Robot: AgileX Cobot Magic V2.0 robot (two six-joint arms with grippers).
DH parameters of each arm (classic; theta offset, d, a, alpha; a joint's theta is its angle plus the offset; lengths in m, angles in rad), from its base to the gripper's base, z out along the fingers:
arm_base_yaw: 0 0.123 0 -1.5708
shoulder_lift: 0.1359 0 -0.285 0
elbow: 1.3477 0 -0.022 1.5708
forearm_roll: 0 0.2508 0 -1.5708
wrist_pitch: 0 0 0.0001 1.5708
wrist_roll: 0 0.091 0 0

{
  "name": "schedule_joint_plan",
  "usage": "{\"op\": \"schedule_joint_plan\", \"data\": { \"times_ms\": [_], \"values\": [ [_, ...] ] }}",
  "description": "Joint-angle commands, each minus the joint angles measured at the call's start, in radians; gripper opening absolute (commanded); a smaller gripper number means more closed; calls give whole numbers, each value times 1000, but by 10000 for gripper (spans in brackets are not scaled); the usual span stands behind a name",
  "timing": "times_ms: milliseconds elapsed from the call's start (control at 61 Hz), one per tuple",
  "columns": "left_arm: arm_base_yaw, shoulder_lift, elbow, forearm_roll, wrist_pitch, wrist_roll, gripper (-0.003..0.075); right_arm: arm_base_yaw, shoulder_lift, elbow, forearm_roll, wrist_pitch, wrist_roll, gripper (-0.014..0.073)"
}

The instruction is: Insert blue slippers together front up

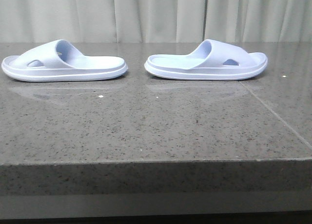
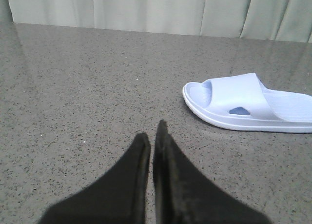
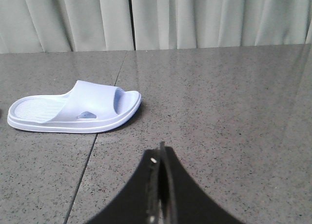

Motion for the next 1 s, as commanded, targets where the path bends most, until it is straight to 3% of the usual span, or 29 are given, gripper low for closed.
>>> {"op": "schedule_joint_plan", "data": {
  "times_ms": [0, 147, 229, 721, 983],
  "values": [
    [-8, 15, -38, -7, -83, -7, 242, -5, 20, -34, -15, -90, -4, 125],
    [-8, 15, -36, -7, -96, -7, 631, -5, 20, -33, -15, -90, -4, 450],
    [-8, 15, -36, -7, -96, -7, 702, -5, 20, -33, -15, -89, -4, 547],
    [-8, 15, -36, -7, -99, -7, 616, -5, 20, -32, -15, -132, -4, 563],
    [-8, 15, -36, -10, -121, -7, 615, -5, 20, -32, -15, -154, -4, 563]
  ]
}}
